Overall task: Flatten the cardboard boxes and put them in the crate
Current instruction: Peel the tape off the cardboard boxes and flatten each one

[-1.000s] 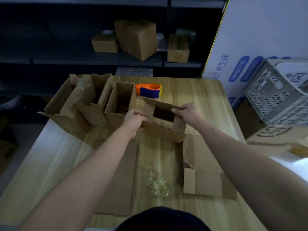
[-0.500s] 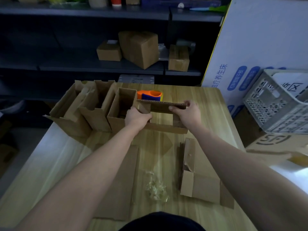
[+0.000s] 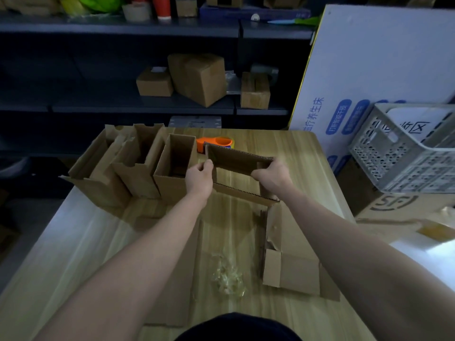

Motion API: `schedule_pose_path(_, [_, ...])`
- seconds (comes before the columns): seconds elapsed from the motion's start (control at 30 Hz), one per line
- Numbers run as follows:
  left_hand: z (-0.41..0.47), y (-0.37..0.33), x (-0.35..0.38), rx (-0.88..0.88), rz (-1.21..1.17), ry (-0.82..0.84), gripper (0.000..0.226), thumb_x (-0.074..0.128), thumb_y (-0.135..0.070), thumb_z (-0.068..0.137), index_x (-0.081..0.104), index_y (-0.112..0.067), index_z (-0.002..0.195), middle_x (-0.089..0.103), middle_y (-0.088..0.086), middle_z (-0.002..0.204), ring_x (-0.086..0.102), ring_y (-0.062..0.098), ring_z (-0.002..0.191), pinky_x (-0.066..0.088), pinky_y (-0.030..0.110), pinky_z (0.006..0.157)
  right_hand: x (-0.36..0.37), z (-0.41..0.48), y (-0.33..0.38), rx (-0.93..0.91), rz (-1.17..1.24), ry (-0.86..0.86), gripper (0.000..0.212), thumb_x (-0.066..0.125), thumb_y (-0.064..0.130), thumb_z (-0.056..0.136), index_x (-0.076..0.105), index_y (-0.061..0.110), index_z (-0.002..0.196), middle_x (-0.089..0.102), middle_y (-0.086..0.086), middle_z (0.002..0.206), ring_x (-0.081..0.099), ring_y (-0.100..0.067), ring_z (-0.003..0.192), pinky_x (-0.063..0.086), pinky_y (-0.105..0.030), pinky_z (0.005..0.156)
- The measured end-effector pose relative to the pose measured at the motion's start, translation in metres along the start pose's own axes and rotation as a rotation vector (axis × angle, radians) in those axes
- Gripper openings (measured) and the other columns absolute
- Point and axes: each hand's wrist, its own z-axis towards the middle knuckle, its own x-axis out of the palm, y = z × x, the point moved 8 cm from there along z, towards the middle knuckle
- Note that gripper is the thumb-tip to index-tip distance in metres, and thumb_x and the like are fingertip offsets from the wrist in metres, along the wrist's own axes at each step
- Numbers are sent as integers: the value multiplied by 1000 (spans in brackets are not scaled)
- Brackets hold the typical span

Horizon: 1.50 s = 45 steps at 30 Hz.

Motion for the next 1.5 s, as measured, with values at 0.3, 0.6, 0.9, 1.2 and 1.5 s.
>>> schedule_pose_path(0.3, [-1, -16, 26, -209, -540, 116, 26, 46, -39, 96, 57, -16, 100, 64, 9, 104, 63, 28, 94, 54, 48, 82, 24, -29, 36, -258, -148, 222, 39, 46, -5, 85, 72, 14, 106, 68, 1, 86, 61, -10, 77, 44, -15, 58])
schedule_pose_path(0.6, [-2, 0, 10, -251, -294, 137, 36, 56, 2, 87, 51, -11, 120, 62, 9, 103, 61, 21, 84, 50, 31, 57, 19, -14, 30, -197, 106, 290, 30, 63, 18, 84, 67, 20, 113, 63, -1, 121, 54, -15, 111, 41, -32, 98])
schedule_pose_path(0.9, [-2, 12, -62, -279, -55, 335, 25, 58, -14, 91, 58, -12, 116, 65, 10, 112, 61, 26, 100, 51, 41, 75, 46, -1, -10, 147, 249, 299, 40, 72, 20, 82, 59, 7, 118, 67, -7, 111, 64, -16, 88, 54, -28, 71])
schedule_pose_path(1.2, [-35, 90, -188, -646, 281, 544, 17, 56, -7, 92, 58, -4, 109, 65, 11, 103, 63, 22, 91, 53, 36, 75, 155, -86, -37, 468, -310, 1160, 25, 56, 20, 93, 63, -4, 96, 73, -15, 85, 71, -23, 80, 58, -32, 68])
schedule_pose_path(1.5, [-25, 175, -258, -550, 450, 101, 42, 72, -21, 82, 59, 0, 116, 62, 14, 114, 59, 29, 104, 47, 38, 93, 251, -103, -58, 533, -437, 904, 35, 43, 26, 101, 53, 0, 80, 64, -13, 74, 61, -21, 67, 54, -29, 58])
